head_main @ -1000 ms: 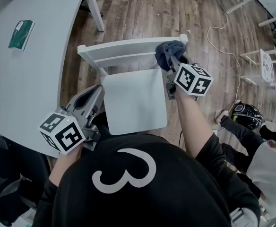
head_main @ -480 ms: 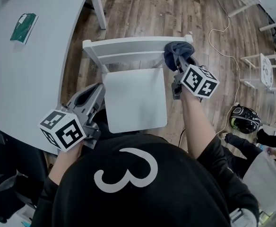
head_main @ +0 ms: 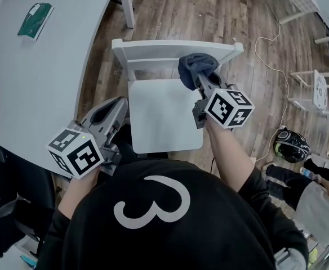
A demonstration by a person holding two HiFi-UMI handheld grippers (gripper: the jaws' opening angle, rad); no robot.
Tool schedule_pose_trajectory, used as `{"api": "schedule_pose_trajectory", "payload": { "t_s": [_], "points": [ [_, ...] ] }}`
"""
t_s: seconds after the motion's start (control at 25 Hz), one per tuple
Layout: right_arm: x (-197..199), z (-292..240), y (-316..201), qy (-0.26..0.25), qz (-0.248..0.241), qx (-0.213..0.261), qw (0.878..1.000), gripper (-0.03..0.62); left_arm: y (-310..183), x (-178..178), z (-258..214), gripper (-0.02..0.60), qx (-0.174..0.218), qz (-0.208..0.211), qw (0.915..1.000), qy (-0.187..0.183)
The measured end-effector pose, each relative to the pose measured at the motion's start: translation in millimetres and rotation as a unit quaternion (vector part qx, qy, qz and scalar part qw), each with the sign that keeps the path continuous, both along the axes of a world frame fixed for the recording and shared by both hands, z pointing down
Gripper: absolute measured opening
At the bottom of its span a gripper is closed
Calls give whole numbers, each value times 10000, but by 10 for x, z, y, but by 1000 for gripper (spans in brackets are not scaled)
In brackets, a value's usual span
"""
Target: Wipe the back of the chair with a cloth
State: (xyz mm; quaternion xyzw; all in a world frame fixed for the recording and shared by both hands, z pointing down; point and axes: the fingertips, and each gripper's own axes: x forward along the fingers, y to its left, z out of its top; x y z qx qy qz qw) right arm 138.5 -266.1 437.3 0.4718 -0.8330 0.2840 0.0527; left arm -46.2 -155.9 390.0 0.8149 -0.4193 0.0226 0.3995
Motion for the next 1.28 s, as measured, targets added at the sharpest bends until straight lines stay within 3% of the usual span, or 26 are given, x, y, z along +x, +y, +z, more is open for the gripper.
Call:
{"api": "schedule_pose_trajectory", "payload": {
  "t_s": [0.28, 0.52, 0.76, 1.28],
  "points": [
    [-816, 183, 155, -7, -844, -117, 9964, 52, 75, -313, 35, 14, -95, -270, 9996, -78],
    [-1275, 376, 180, 69, -1200, -237, 9925, 52, 132, -613, 53, 14, -106, -574, 9983, -86],
    [-1607, 553, 81, 160, -1256, -317, 9914, 52, 179, -854, 121, 14, -198, -800, 9966, -89],
    [-1757, 680, -79, 336, -891, -314, 9950, 52, 297, -1026, 169, 14, -297, -950, 9950, -106]
  ]
}}
